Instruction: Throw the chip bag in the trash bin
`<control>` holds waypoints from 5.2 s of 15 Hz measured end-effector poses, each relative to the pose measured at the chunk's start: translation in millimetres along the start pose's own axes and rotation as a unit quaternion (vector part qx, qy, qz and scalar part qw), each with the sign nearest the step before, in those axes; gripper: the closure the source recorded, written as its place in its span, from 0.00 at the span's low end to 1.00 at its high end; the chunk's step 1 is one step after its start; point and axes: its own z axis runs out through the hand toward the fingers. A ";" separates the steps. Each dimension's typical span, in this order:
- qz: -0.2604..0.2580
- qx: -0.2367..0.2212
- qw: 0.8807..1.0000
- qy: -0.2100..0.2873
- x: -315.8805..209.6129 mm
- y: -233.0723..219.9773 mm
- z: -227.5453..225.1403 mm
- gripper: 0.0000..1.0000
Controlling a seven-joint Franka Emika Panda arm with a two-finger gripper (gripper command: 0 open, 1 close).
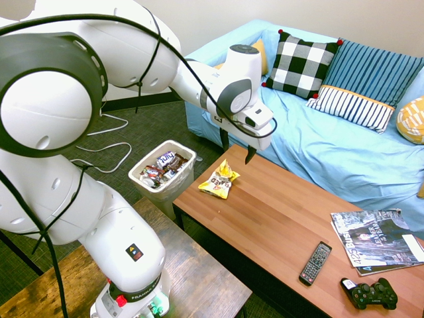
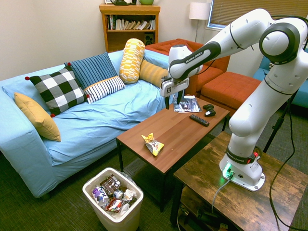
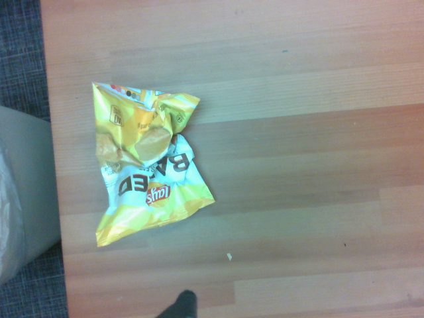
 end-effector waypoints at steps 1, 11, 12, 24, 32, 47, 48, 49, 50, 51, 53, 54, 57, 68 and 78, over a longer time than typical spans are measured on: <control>0.000 0.000 1.000 0.000 0.5 -0.7 -0.1 0.00; -0.018 -0.011 1.000 0.005 -36.5 -91.4 85.8 0.00; -0.020 -0.018 1.000 0.006 -41.0 -101.6 99.2 0.00; -0.038 -0.089 0.995 -0.012 -64.9 -158.5 216.5 0.00; -0.016 -0.131 0.991 -0.022 -54.7 -172.4 257.5 1.00; -0.007 -0.141 0.989 -0.032 -47.4 -166.7 258.5 1.00; -0.007 -0.141 0.989 -0.033 -45.6 -165.8 258.5 1.00; -0.007 -0.141 0.989 -0.034 -44.0 -165.0 258.5 1.00; -0.006 -0.140 0.989 -0.036 -42.6 -164.2 258.7 1.00; -0.006 -0.139 0.989 -0.038 -41.1 -163.5 258.7 1.00; -0.004 -0.139 0.989 -0.040 -39.0 -162.1 258.9 1.00; -0.004 -0.140 0.989 -0.041 -39.0 -161.5 259.3 1.00; -0.004 -0.139 0.989 -0.042 -37.3 -159.7 258.7 1.00; -0.102 -0.085 0.991 0.023 -178.3 -203.9 112.8 1.00; -0.209 -0.110 0.970 0.053 -344.3 -297.7 180.4 0.00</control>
